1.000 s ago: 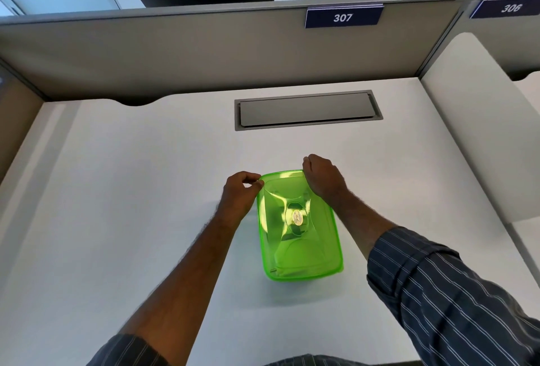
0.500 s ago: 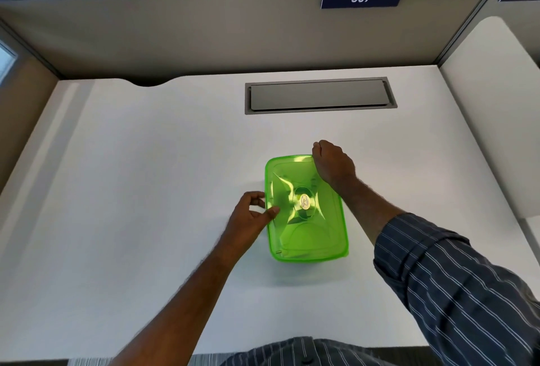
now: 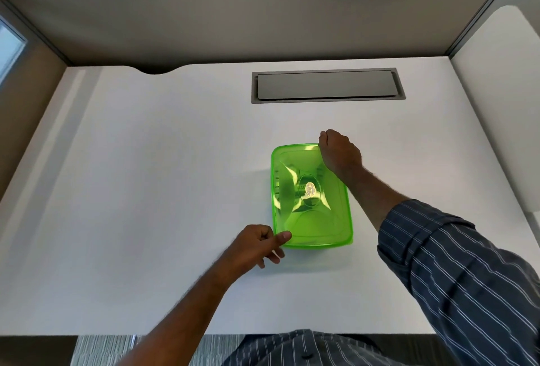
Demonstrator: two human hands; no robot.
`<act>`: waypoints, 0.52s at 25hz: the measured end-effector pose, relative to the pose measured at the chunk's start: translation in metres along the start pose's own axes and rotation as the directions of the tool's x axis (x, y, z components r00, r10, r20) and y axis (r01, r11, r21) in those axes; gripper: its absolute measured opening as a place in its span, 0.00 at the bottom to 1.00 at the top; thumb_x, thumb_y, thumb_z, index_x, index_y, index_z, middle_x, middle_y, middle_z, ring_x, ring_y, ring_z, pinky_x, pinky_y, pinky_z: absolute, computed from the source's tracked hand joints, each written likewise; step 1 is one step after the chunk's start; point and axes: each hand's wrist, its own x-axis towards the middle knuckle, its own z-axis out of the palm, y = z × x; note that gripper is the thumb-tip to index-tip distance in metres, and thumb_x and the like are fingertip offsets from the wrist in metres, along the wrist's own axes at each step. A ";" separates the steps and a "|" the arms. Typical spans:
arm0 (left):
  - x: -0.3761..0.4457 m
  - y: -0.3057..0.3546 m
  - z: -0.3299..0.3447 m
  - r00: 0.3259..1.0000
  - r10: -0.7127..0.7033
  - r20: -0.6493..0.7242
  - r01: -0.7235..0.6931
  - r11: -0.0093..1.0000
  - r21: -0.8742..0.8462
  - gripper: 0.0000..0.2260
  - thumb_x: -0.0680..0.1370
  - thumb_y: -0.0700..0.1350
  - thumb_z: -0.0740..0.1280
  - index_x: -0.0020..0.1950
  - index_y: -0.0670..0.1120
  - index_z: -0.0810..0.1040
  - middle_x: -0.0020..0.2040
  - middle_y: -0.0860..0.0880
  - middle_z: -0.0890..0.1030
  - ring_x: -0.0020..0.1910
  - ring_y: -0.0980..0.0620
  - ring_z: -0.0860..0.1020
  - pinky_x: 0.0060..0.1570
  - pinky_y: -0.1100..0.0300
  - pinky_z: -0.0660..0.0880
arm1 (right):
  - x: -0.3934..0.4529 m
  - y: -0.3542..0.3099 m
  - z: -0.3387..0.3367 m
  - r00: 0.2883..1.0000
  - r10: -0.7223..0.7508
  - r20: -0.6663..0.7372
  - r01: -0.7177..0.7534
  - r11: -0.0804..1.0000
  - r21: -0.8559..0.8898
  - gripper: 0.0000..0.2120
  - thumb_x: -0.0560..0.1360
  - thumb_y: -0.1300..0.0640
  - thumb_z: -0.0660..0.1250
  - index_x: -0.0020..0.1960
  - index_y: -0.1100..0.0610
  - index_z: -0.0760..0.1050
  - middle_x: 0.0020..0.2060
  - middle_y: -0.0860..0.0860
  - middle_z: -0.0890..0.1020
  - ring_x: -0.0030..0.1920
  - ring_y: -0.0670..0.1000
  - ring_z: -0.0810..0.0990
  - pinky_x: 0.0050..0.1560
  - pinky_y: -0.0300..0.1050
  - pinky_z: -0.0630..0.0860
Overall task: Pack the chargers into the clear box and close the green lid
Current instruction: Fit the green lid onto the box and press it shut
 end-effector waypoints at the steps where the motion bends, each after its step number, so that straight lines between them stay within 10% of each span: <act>1: -0.001 -0.001 0.001 1.000 0.004 0.001 -0.004 1.000 -0.022 0.30 0.70 0.67 0.74 0.41 0.39 0.76 0.41 0.44 0.88 0.41 0.47 0.87 0.28 0.61 0.75 | 0.000 0.000 0.001 1.000 0.001 -0.003 -0.001 1.000 -0.001 0.20 0.83 0.45 0.49 0.46 0.56 0.73 0.49 0.60 0.83 0.49 0.65 0.81 0.48 0.52 0.70; 13: -0.001 -0.011 0.019 0.990 0.047 -0.136 -0.080 0.966 -0.248 0.14 0.76 0.45 0.75 0.38 0.39 0.75 0.36 0.36 0.85 0.33 0.47 0.84 0.37 0.59 0.81 | 0.000 -0.001 0.002 1.000 0.023 -0.009 -0.023 1.000 0.005 0.22 0.83 0.46 0.49 0.50 0.59 0.75 0.50 0.61 0.83 0.50 0.66 0.81 0.49 0.52 0.72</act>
